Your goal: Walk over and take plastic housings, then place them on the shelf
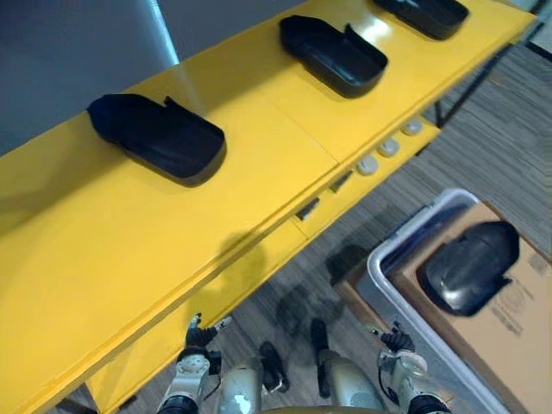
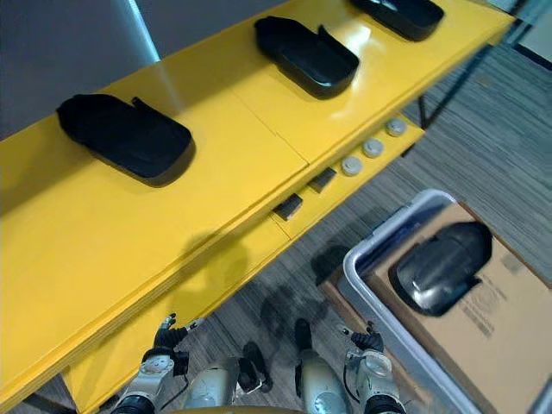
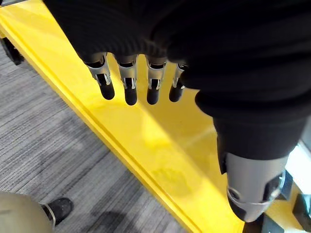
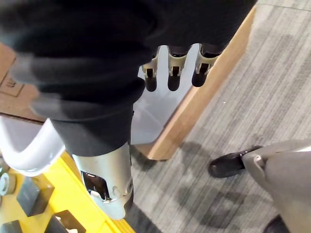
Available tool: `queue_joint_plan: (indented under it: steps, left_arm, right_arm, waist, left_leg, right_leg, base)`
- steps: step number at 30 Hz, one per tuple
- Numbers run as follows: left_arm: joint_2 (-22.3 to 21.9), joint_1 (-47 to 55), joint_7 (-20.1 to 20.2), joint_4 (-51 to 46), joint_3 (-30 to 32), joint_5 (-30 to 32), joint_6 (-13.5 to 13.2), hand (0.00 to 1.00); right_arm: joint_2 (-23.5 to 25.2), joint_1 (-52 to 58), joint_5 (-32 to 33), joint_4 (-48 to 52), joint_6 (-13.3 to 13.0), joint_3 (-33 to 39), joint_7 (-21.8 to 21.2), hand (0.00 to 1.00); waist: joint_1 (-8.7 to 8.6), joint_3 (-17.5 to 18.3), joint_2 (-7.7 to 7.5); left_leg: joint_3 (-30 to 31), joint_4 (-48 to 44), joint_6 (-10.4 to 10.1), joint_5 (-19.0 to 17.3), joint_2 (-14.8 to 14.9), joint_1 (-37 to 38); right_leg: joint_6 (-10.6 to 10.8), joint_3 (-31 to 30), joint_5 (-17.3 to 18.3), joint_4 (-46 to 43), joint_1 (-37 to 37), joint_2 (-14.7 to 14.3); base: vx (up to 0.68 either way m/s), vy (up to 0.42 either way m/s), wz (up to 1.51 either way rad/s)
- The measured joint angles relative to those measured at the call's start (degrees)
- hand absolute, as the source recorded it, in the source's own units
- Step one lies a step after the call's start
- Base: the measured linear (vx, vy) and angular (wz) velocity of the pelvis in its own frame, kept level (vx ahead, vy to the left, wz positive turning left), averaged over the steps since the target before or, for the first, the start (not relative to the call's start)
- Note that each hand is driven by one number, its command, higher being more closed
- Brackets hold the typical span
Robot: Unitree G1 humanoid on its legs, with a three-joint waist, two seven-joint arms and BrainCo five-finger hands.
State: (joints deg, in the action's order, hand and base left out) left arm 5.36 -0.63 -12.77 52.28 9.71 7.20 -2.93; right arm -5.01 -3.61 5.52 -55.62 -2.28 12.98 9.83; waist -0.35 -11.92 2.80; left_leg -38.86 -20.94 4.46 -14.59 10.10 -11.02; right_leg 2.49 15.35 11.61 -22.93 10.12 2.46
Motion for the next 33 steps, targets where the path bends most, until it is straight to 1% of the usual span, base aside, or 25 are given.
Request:
queue_joint_plan:
  steps: [1,2,3,4,5,6,7,9,11,13,14,15,16,17,18,19,20,21,22,23,24,26,27,28,33]
  left_arm:
    - [0.1,0.4,0.0,0.0,0.0,0.0,0.1,0.00]
    - [-0.1,0.2,0.0,0.2,-0.2,-0.1,0.2,0.00]
    - [-0.2,0.2,0.1,0.2,-0.6,-0.1,0.3,0.00]
    - [-0.6,0.2,0.1,0.2,-0.8,-0.1,0.2,0.00]
    - [-0.6,0.8,0.0,0.2,-0.8,-0.1,0.2,0.00]
    - [-0.5,1.4,0.0,0.4,-0.8,-0.1,0.2,0.00]
    - [-0.5,1.5,0.0,0.7,-1.2,-0.1,0.3,0.00]
    - [-0.6,1.2,0.1,0.7,-3.0,-0.1,0.3,0.00]
    - [-0.8,0.9,0.2,0.8,-3.7,-0.1,0.4,0.00]
    - [-0.9,0.8,0.3,1.4,-5.0,-0.1,0.8,0.00]
    - [-1.2,1.1,0.3,1.4,-5.2,-0.1,1.1,0.00]
    - [-1.7,1.3,0.4,1.5,-5.2,-0.1,1.1,0.00]
    - [-2.1,1.4,0.4,1.8,-5.3,-0.1,1.1,0.00]
    - [-3.2,1.6,0.6,1.9,-5.8,-0.3,1.1,0.00]
    - [-3.5,1.7,1.2,2.1,-6.4,-0.4,1.1,0.00]
    - [-3.5,1.7,1.4,2.1,-6.8,-0.5,1.1,0.00]
    - [-3.4,2.2,1.5,2.2,-6.9,-0.7,1.1,0.00]
    - [-2.8,2.4,1.5,2.9,-6.8,-1.2,1.2,0.00]
    - [-2.6,2.4,1.5,3.0,-6.8,-1.5,1.3,0.00]
    - [-2.2,2.5,1.4,3.2,-6.8,-1.9,1.4,0.00]
    - [-2.2,2.3,1.4,3.3,-6.8,-1.9,1.4,0.00]
    - [-1.9,2.2,1.4,3.4,-6.8,-1.9,1.4,0.00]
    - [-1.8,2.2,1.4,3.4,-6.8,-1.9,1.4,0.00]
    - [-1.7,2.2,1.4,3.6,-6.8,-1.9,1.4,0.00]
    - [-1.4,1.2,1.2,4.4,-6.0,-1.9,1.5,0.00]
  right_arm:
    - [-0.8,-0.1,-0.7,-0.2,0.0,0.0,0.0,0.00]
    - [-1.8,-1.1,-1.6,-1.6,0.1,0.0,0.0,0.00]
    - [-2.1,-1.7,-1.7,-2.2,0.2,0.0,0.1,0.00]
    - [-2.6,-1.4,-1.7,-2.9,0.3,0.3,0.1,0.00]
    - [-2.6,-1.0,-1.7,-3.5,0.3,0.4,0.1,0.00]
    - [-2.6,-1.0,-1.7,-3.5,0.3,0.4,0.1,0.00]
    - [-2.7,-0.9,-1.7,-3.5,0.2,0.5,0.1,0.00]
    - [-2.8,0.1,-1.6,-3.5,0.2,0.8,0.1,0.00]
    - [-2.6,0.8,-1.6,-3.4,0.2,2.0,0.1,0.00]
    - [-2.7,1.5,-1.1,-3.2,0.2,4.1,0.2,0.00]
    - [-2.8,2.0,-0.2,-3.1,0.1,4.7,0.3,0.00]
    - [-2.7,2.4,0.9,-3.0,-0.1,5.3,0.3,0.00]
    - [-2.6,2.8,1.2,-2.9,-0.1,5.3,0.3,0.00]
    - [-2.9,2.9,1.9,-2.8,-0.2,6.1,0.3,0.00]
    - [-3.1,3.1,2.8,-3.0,-0.2,7.3,0.6,0.00]
    - [-3.2,3.1,3.0,-3.3,-0.2,7.8,0.8,0.00]
    - [-3.2,3.2,3.3,-3.7,-0.2,8.6,1.6,0.00]
    - [-2.7,3.4,3.5,-3.7,-0.2,9.1,2.0,0.00]
    - [-2.4,3.5,3.5,-3.7,-0.2,9.1,2.1,0.00]
    - [-1.6,3.8,3.5,-3.7,-0.1,9.2,2.4,0.00]
    - [-1.4,4.0,3.5,-3.7,-0.1,9.2,2.4,0.00]
    - [-0.9,4.4,4.1,-3.7,0.0,9.6,2.4,0.00]
    - [-0.8,4.5,4.2,-3.7,0.0,9.8,2.4,0.00]
    - [-0.7,4.6,4.9,-3.7,0.0,10.9,2.4,0.00]
    - [-0.3,3.3,5.4,-3.7,0.0,12.1,2.4,0.00]
  waist:
    - [1.31,0.4,-0.43]
    - [1.40,0.5,-0.25]
    - [0.74,0.6,0.00]
    - [1.05,0.7,-0.18]
    - [1.35,1.2,-0.23]
    - [1.30,1.4,-0.21]
    - [0.89,1.4,-0.16]
    - [0.77,1.5,-0.10]
    - [0.71,1.5,-0.10]
    - [0.60,1.4,-0.09]
    - [0.00,1.4,0.15]
    - [-0.49,1.4,0.14]
    - [-0.47,1.3,-0.24]
    - [-0.46,1.5,0.31]
    - [-0.49,1.4,0.68]
    - [-0.48,1.4,0.74]
    - [-0.24,1.5,1.27]
    - [0.05,1.9,1.32]
    - [0.11,2.1,1.29]
    - [0.08,2.5,0.84]
    - [0.06,2.5,0.74]
    - [-0.17,3.0,0.03]
    - [-0.32,3.1,0.04]
    - [-0.44,3.2,0.11]
    - [-0.14,3.5,0.28]
  left_leg:
    - [-1.9,-0.4,-0.4,0.3,-0.1,-0.7]
    - [-1.6,-1.6,-0.8,0.6,0.2,-2.2]
    - [-0.4,-1.6,-1.0,1.8,0.1,-2.7]
    - [2.8,-1.2,-1.9,3.2,-0.1,-2.4]
    - [3.2,-0.7,-2.0,3.2,0.6,-1.6]
    - [2.9,-0.7,-2.0,3.2,1.0,-1.4]
    - [2.7,-0.8,-2.3,3.4,1.4,-1.0]
    - [2.6,-1.6,-2.6,3.6,2.6,0.0]
    - [2.6,-4.3,-3.0,3.8,4.0,0.2]
    - [3.4,-6.5,-3.2,3.9,4.3,1.0]
    - [6.7,-8.4,-3.3,4.0,3.9,0.8]
    - [11.5,-10.5,-4.3,4.1,3.1,-0.2]
    - [15.2,-10.4,-5.5,3.4,1.8,-0.9]
    - [22.5,-8.1,-7.5,2.1,-1.6,-1.1]
    - [27.9,-5.0,-7.7,2.1,-4.7,-1.1]
    - [30.7,-2.8,-8.0,2.4,-6.0,-1.0]
    - [34.8,1.6,-9.0,3.7,-7.5,-0.1]
    - [32.7,1.6,-6.2,3.3,-7.3,0.7]
    - [31.8,1.9,-6.0,3.1,-7.2,1.0]
    - [29.7,2.9,-5.5,2.8,-7.2,1.5]
    - [28.9,3.4,-5.4,2.8,-7.2,1.7]
    - [26.2,5.5,-5.0,2.6,-8.1,3.1]
    - [25.7,6.1,-4.8,2.8,-8.3,3.6]
    - [24.5,6.9,-3.7,3.4,-8.5,4.4]
    - [22.9,8.1,-3.1,3.9,-8.8,6.3]
  right_leg:
    - [0.4,2.4,0.8,4.0,-2.9,1.7]
    - [-0.2,3.0,0.3,9.1,-3.9,1.5]
    - [-0.3,2.7,-0.7,10.5,-3.9,1.4]
    - [-0.8,0.9,-1.9,11.8,-4.2,0.8]
    - [-1.2,-1.2,-2.2,11.9,-4.0,0.0]
    - [-1.4,-1.8,-2.4,11.8,-3.8,-0.4]
    - [-1.5,-2.4,-2.4,11.5,-3.7,-0.7]
    - [-1.5,-3.5,-2.4,10.1,-3.6,-1.5]
    - [-0.9,-4.6,-1.4,6.9,-2.5,-1.6]
    - [-0.9,-5.8,-0.2,4.2,-1.9,-1.2]
    - [-0.9,-7.2,0.1,3.4,-2.1,-1.3]
    - [-1.2,-8.8,0.2,3.2,-2.9,-1.4]
    - [-1.6,-9.9,0.2,3.3,-2.9,-1.3]
    - [-2.2,-12.1,0.0,3.3,-2.8,-1.3]
    - [-2.8,-14.2,-0.1,3.6,-2.8,-1.3]
    - [-2.8,-15.2,-0.1,3.7,-2.7,-1.3]
    - [-2.2,-17.1,-0.3,3.8,-2.5,-2.0]
    - [-1.4,-19.5,0.1,4.1,-2.1,-2.3]
    - [-1.3,-20.1,0.1,4.5,-2.1,-2.2]
    - [-0.2,-20.4,-0.8,6.7,-2.4,-1.6]
    - [0.4,-20.3,-1.3,7.7,-2.5,-1.2]
    - [1.3,-20.3,-4.5,11.0,-3.1,0.3]
    - [1.6,-20.3,-5.1,11.7,-3.4,0.6]
    - [2.2,-20.4,-5.8,13.2,-4.3,1.0]
    - [3.1,-20.0,-8.9,17.0,-5.1,1.1]
  base:
    - [-0.10,-0.085,-1.11]
    - [-0.09,-0.112,-0.91]
    - [-0.06,-0.153,-0.65]
    - [-0.03,-0.176,-0.68]
    - [-0.01,-0.170,-0.81]
    - [0.00,-0.129,-0.68]
    - [0.00,-0.142,-0.49]
    - [0.01,-0.184,-0.49]
    - [-0.01,-0.121,-0.54]
    - [-0.03,-0.074,-0.59]
    - [-0.02,-0.020,-0.57]
    - [0.00,0.006,-0.56]
    - [-0.01,0.107,-0.69]
    - [-0.03,0.140,-0.78]
    - [-0.05,0.170,-0.81]
    - [-0.03,0.214,-0.90]
    - [-0.05,0.266,-1.02]
    - [-0.03,0.266,-0.98]
    - [0.00,0.207,-0.92]
    - [0.04,0.157,-0.62]
    - [0.05,0.181,-0.73]
    - [0.07,0.166,-0.54]
    - [0.11,0.137,-0.37]
    - [0.14,0.102,-0.22]
    - [0.14,0.041,-0.50]
